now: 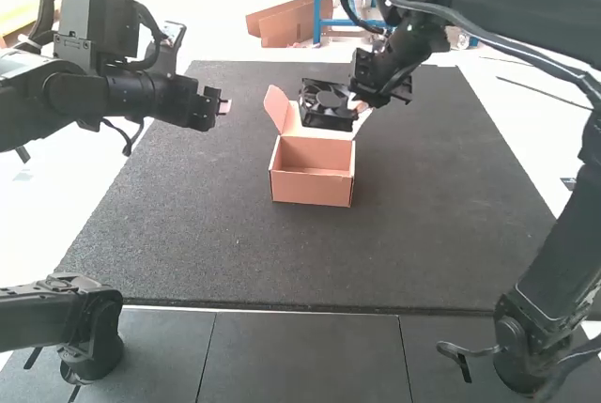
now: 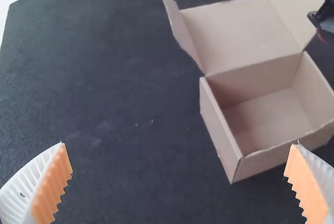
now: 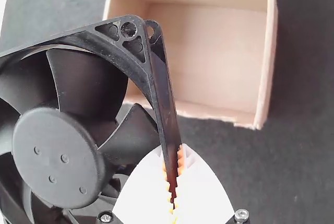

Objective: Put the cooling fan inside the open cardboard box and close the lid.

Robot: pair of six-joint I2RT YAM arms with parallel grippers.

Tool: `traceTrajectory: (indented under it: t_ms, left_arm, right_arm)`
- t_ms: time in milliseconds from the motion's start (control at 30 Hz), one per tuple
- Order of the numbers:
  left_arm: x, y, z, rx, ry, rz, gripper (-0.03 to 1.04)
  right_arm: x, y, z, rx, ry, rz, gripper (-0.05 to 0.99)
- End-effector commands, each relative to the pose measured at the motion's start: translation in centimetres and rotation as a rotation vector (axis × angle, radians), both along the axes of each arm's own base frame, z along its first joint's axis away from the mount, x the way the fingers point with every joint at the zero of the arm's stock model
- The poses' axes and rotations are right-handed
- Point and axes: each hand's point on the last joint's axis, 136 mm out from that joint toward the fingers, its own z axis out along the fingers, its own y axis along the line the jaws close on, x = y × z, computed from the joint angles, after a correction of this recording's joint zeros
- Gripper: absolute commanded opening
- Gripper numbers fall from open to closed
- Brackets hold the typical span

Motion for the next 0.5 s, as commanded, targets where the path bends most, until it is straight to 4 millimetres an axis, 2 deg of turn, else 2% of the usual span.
traceTrajectory:
  t_ms: [0, 233, 467]
  left_arm:
    - [-0.1, 0.2, 1.0, -0.015, -0.026, 0.007, 0.96]
    - [-0.3, 0.2, 1.0, -0.012, -0.021, 0.005, 0.96]
    - [-0.2, 0.2, 1.6, -0.017, -0.035, 0.005, 0.96]
  right_arm:
    - [1.6, 1.3, 0.6, 0.027, -0.011, -0.038, -0.01]
    - [4.2, 2.9, -2.5, 0.006, 0.028, -0.047, -0.01]
    - [5.8, 3.9, -5.4, -0.026, 0.063, -0.036, -0.01]
